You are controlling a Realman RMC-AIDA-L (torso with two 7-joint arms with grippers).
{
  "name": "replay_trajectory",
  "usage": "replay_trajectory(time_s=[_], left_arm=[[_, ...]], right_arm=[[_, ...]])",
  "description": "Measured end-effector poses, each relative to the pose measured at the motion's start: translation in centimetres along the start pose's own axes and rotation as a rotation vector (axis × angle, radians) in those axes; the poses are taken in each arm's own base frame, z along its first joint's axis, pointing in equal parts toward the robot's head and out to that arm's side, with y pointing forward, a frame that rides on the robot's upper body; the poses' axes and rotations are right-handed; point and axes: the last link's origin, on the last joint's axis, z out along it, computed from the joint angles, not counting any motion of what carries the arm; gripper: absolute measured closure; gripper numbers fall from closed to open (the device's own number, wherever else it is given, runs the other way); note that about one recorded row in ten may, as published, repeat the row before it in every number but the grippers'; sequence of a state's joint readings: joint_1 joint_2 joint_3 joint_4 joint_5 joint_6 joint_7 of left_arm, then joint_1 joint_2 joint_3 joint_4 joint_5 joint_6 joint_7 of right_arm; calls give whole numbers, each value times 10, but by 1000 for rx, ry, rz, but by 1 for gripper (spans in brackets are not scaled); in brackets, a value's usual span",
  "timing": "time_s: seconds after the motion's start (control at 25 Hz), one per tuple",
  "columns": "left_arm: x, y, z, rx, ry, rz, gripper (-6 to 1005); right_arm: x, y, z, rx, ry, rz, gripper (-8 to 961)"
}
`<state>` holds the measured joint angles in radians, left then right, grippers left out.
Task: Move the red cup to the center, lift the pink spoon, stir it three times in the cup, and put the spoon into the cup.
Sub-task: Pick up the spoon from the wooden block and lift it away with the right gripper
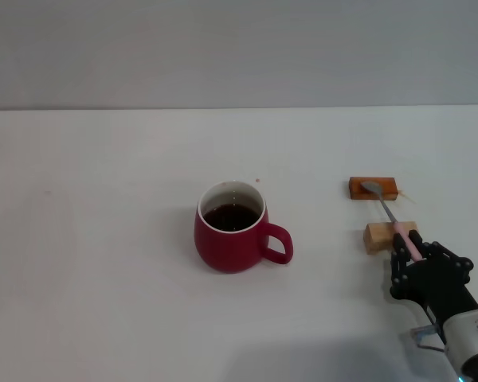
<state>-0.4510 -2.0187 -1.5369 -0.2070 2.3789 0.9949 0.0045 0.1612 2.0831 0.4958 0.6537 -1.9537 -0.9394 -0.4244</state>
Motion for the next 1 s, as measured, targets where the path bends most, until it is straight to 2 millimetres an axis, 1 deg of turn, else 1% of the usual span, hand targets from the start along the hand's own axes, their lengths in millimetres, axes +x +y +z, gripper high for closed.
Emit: replay_trajectory(time_s=[0.12,0.64,1.0], left_arm=[[0,0,0,0,-2,1,172],[-1,-1,-1,2,-3,2,172],[-1,-1,-1,2,-3,1,172]], right_arm=[[-3,1,1,3,-12,-34,794],[-10,-2,4,16,-50,-46,795],[-10,-1,3,14,-52,-46,796]])
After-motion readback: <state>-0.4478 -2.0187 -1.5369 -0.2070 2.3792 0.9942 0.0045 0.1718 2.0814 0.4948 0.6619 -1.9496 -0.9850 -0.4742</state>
